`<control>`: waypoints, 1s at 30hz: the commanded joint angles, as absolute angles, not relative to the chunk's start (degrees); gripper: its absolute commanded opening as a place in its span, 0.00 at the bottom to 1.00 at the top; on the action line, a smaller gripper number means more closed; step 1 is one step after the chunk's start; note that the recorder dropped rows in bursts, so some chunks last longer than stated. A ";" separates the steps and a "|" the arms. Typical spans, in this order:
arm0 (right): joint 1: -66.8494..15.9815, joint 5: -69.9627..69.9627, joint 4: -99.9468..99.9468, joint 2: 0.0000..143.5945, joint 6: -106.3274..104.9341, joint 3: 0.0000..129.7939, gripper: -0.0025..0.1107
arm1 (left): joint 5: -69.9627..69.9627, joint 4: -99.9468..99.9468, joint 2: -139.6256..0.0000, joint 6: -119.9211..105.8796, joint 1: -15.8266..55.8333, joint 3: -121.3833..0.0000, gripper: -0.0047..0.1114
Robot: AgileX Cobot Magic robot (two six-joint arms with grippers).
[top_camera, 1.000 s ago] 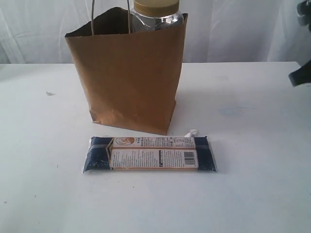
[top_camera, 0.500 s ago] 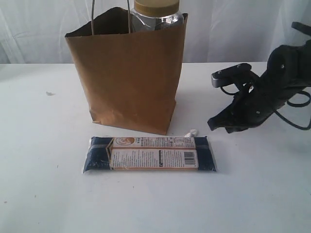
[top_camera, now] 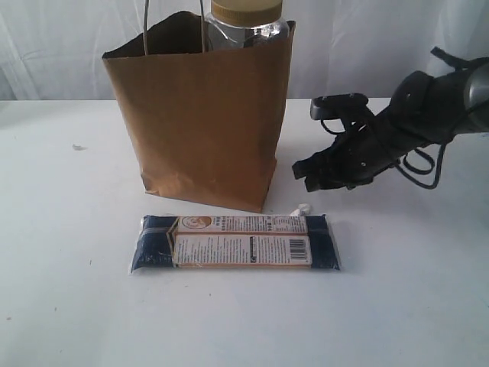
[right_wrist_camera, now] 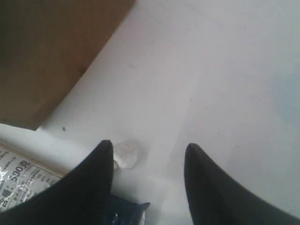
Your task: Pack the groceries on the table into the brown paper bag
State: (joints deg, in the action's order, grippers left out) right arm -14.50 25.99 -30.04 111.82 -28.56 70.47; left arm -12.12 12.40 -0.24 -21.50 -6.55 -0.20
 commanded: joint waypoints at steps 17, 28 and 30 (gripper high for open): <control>-16.51 24.19 -37.07 115.58 -38.81 70.84 0.37 | -11.99 12.55 0.00 -21.47 -6.63 0.00 0.04; -16.51 24.26 -35.10 117.29 -39.32 70.73 0.37 | -11.99 12.55 0.00 -21.47 -6.63 0.00 0.04; -16.51 24.52 -34.96 118.13 -39.32 70.73 0.37 | -11.99 12.55 0.00 -21.47 -6.63 0.00 0.04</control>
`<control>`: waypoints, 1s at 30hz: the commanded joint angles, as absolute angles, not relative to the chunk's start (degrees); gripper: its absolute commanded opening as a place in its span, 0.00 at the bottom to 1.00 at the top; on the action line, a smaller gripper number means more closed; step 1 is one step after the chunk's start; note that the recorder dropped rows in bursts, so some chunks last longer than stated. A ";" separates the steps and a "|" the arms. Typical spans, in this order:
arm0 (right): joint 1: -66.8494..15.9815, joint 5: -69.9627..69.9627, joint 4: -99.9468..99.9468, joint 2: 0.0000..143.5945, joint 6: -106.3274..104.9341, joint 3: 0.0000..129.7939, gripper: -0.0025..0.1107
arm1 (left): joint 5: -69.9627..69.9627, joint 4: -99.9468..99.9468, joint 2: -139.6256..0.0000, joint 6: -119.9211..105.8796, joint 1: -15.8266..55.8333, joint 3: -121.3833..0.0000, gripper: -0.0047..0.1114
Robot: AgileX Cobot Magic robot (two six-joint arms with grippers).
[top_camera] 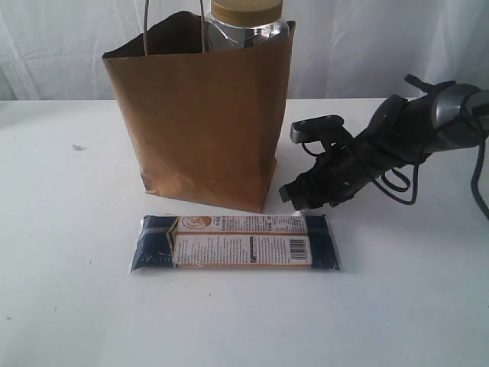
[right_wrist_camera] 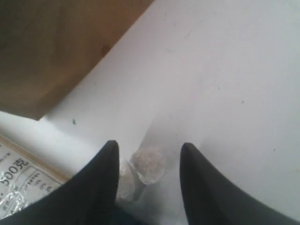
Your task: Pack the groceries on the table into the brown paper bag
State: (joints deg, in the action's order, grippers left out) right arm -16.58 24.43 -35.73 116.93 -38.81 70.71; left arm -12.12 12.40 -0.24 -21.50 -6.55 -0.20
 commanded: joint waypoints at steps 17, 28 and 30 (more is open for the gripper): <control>-16.54 29.60 -33.51 109.49 -37.02 70.73 0.02 | -11.99 12.55 0.00 -21.47 -6.63 0.00 0.04; -16.76 49.45 -28.85 82.85 -28.17 70.73 0.02 | -11.99 12.55 0.00 -21.47 -6.63 0.00 0.04; -17.03 51.42 -31.45 78.63 -28.27 70.73 0.02 | -11.99 12.55 0.00 -21.47 -6.63 0.00 0.04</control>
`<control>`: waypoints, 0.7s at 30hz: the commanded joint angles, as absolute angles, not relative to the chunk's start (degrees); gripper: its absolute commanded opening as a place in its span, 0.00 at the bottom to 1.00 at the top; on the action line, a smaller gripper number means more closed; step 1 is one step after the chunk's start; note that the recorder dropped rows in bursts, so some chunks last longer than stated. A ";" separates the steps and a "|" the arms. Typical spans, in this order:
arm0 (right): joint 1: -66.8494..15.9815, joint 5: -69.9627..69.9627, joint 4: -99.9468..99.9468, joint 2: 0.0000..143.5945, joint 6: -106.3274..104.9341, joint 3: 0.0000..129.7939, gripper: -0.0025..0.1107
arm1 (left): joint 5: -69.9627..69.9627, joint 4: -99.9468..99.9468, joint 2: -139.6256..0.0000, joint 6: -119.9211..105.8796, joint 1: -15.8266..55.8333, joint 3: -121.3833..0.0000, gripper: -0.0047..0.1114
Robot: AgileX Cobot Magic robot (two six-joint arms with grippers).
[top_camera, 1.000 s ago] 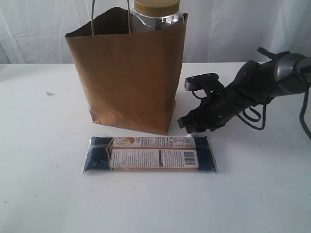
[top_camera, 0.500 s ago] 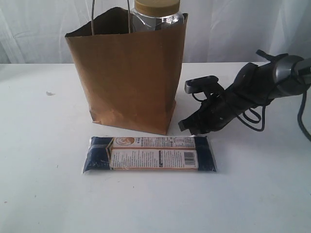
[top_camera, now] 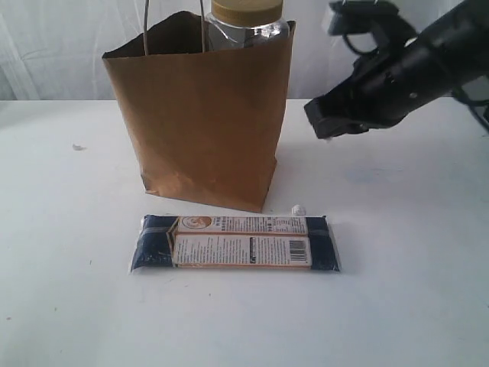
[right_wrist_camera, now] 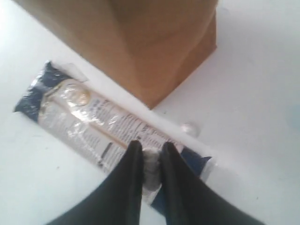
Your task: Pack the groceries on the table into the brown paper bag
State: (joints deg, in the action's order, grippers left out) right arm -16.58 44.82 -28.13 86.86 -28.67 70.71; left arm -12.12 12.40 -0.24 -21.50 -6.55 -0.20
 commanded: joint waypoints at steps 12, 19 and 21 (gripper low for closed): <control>-22.27 27.90 -69.17 71.96 -46.50 71.25 0.02 | -11.99 12.55 0.00 -21.47 -6.63 0.00 0.04; -27.30 21.43 -69.56 83.67 -54.00 78.40 0.02 | -11.99 12.55 0.00 -21.47 -6.63 0.00 0.04; -28.31 17.74 -69.97 86.23 -54.33 80.78 0.02 | -11.99 12.55 0.00 -21.47 -6.63 0.00 0.04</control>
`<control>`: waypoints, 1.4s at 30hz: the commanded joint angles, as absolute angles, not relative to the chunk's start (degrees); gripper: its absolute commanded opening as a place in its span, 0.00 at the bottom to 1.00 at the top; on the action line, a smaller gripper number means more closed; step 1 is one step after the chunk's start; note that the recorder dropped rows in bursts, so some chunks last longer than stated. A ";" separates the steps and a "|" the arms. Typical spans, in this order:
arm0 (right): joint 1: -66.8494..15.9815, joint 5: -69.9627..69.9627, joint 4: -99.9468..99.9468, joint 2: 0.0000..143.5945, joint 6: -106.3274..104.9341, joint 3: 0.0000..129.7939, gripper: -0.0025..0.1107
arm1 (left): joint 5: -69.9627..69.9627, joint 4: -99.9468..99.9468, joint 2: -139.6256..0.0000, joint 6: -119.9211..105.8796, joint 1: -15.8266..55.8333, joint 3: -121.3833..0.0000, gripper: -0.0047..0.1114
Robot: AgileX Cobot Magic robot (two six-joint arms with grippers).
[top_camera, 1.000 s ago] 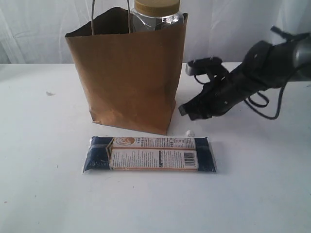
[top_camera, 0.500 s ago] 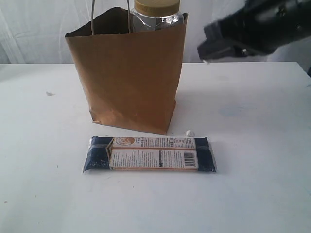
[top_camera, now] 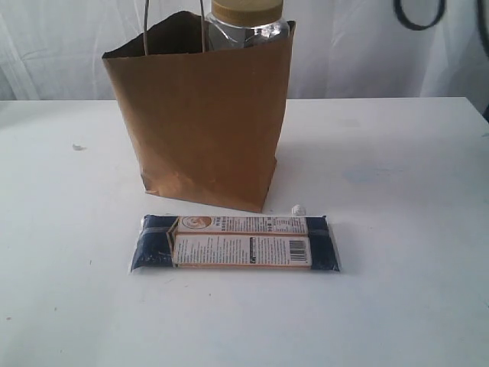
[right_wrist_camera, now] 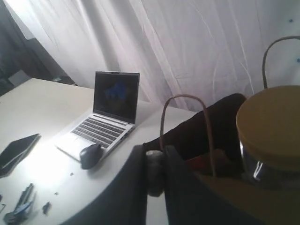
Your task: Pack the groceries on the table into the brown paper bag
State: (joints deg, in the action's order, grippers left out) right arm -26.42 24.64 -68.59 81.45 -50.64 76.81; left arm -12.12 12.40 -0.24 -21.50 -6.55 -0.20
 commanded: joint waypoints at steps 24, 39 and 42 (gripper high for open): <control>-35.95 -3.03 -70.53 108.11 -68.83 98.73 0.28 | -11.99 12.55 0.00 -21.47 -4.86 0.00 0.04; -35.95 19.22 -56.49 94.86 -55.41 98.53 0.02 | -11.99 12.55 0.00 -21.47 -4.86 0.00 0.04; -35.95 24.70 -39.45 92.18 -43.12 98.53 0.02 | -11.99 12.55 0.00 -21.47 -4.86 0.00 0.04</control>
State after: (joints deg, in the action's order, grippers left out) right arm -36.01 19.56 -53.88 94.75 -53.82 98.14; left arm -12.12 12.40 -0.24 -21.50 -5.31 -0.20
